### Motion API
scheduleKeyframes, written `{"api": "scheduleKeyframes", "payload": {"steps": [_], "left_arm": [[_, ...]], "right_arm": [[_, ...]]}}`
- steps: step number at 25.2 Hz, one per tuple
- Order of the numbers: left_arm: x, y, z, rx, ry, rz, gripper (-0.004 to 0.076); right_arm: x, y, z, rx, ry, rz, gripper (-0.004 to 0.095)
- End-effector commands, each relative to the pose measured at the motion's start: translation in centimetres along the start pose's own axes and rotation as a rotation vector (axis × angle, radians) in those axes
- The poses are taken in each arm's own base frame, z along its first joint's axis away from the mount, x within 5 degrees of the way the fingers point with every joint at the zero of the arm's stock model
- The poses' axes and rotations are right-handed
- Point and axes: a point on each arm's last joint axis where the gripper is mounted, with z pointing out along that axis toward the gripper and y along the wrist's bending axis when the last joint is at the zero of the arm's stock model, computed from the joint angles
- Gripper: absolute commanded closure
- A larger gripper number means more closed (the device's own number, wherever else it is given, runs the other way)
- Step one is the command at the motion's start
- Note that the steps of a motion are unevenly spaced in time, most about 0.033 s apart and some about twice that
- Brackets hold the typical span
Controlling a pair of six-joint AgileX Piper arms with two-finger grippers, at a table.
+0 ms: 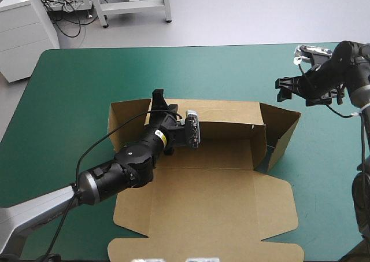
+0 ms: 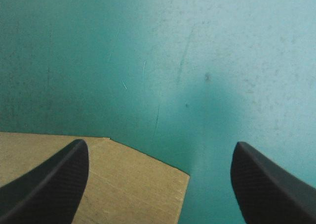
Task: Fold the box
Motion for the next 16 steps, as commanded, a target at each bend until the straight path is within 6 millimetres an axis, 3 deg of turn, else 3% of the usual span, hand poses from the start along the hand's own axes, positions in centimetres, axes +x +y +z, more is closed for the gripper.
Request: {"api": "scheduleKeyframes", "payload": {"steps": [1,16], "left_arm": [[-0.5,0.1,-0.5,0.025,-0.035,-0.085,0.0756],[-0.6,0.1,-0.4,0.028,-0.052,-0.084,0.0756]], "right_arm": [[1.0,0.6,-3.0,-0.014,-0.063,-0.019,0.0188],[7.6,0.6,-4.4,-0.012,-0.005,-0.088,0.0188]]}}
